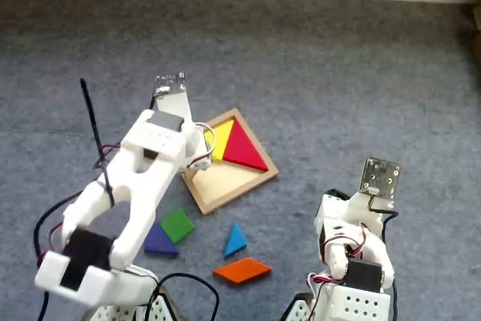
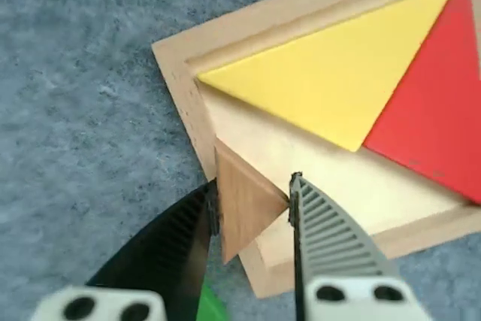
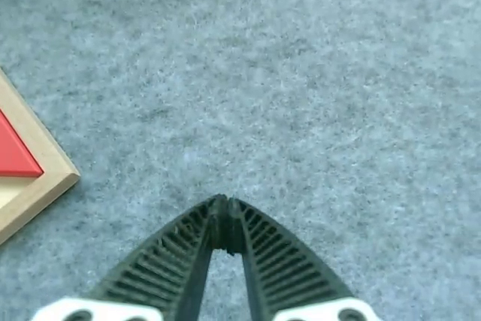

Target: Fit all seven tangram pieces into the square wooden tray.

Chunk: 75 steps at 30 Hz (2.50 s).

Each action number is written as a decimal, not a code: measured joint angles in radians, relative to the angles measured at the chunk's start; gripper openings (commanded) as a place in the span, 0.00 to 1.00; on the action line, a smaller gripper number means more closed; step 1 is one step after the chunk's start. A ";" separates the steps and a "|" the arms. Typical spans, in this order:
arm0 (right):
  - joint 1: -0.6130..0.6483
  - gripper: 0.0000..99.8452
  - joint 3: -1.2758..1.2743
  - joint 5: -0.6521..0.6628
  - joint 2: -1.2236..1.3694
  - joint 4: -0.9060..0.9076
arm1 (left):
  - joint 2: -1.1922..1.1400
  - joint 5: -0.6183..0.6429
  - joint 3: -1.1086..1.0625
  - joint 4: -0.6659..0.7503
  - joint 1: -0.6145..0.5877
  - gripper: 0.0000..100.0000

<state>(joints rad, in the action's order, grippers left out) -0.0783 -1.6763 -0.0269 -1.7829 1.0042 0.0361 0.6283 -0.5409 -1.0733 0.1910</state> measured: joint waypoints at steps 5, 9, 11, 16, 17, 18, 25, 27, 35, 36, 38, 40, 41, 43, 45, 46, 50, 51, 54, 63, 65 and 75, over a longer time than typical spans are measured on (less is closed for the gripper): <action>0.000 0.01 0.000 0.000 0.000 0.000 | -0.112 0.026 0.081 0.000 -0.035 0.12; 0.000 0.01 0.000 0.000 0.000 0.000 | -0.152 0.029 0.117 0.006 -0.052 0.12; 0.000 0.01 0.000 0.000 0.000 0.000 | -0.166 0.031 0.129 0.006 -0.055 0.14; 0.000 0.01 0.000 0.000 0.000 0.000 | -0.170 0.066 0.137 0.006 -0.055 0.35; 0.000 0.01 0.000 0.000 0.000 0.000 | -0.170 0.094 0.137 0.006 -0.055 0.39; 0.000 0.01 0.000 0.000 0.000 0.000 | -0.170 0.126 0.137 0.006 -0.055 0.42; 0.000 0.01 0.000 0.000 0.000 0.000 | -0.170 0.236 0.155 -0.044 -0.055 0.44; 0.000 0.01 0.000 0.000 0.000 0.000 | -0.155 0.241 0.172 -0.101 -0.055 0.44; 0.000 0.01 0.000 0.000 0.000 0.000 | 0.023 0.166 0.161 -0.273 -0.055 0.40; 0.000 0.01 0.000 0.000 0.000 0.000 | 0.041 0.133 0.150 -0.292 -0.055 0.38; 0.000 0.01 0.000 0.000 0.000 0.000 | 0.080 0.071 0.130 -0.330 -0.055 0.32; 0.000 0.01 0.000 0.000 0.000 0.000 | 0.114 -0.008 0.107 -0.361 -0.054 0.26; 0.000 0.01 0.000 0.000 0.000 0.000 | 0.127 -0.055 0.094 -0.367 -0.054 0.24; 0.000 0.01 0.000 0.000 0.000 0.000 | 0.143 -0.178 0.058 -0.368 -0.054 0.21; 0.000 0.01 0.000 0.000 0.000 0.000 | 0.147 -0.327 0.021 -0.370 -0.054 0.19; 0.000 0.01 0.000 0.000 0.000 0.000 | 0.147 -0.407 0.002 -0.368 -0.054 0.19; 0.000 0.01 0.000 0.000 0.000 0.000 | 0.147 -0.741 -0.071 -0.371 -0.061 0.19; 0.000 0.01 0.000 0.000 0.000 0.000 | 0.150 -0.798 -0.083 -0.373 -0.063 0.19; 0.000 0.01 0.000 0.000 0.000 0.000 | 0.160 -0.873 -0.107 -0.373 -0.060 0.19; 0.000 0.01 0.000 0.000 0.000 0.000 | 0.160 -0.951 -0.287 -0.210 -0.032 0.29; 0.000 0.01 0.000 0.000 0.000 0.000 | 0.160 -0.925 -0.325 -0.161 -0.029 0.29; 0.000 0.01 0.000 0.000 0.000 0.000 | 0.161 -0.910 -0.374 -0.083 -0.023 0.13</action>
<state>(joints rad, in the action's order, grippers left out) -0.0783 -1.6763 -0.0269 -1.7829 1.0042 0.1972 -0.2816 -0.9152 -1.1561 0.1680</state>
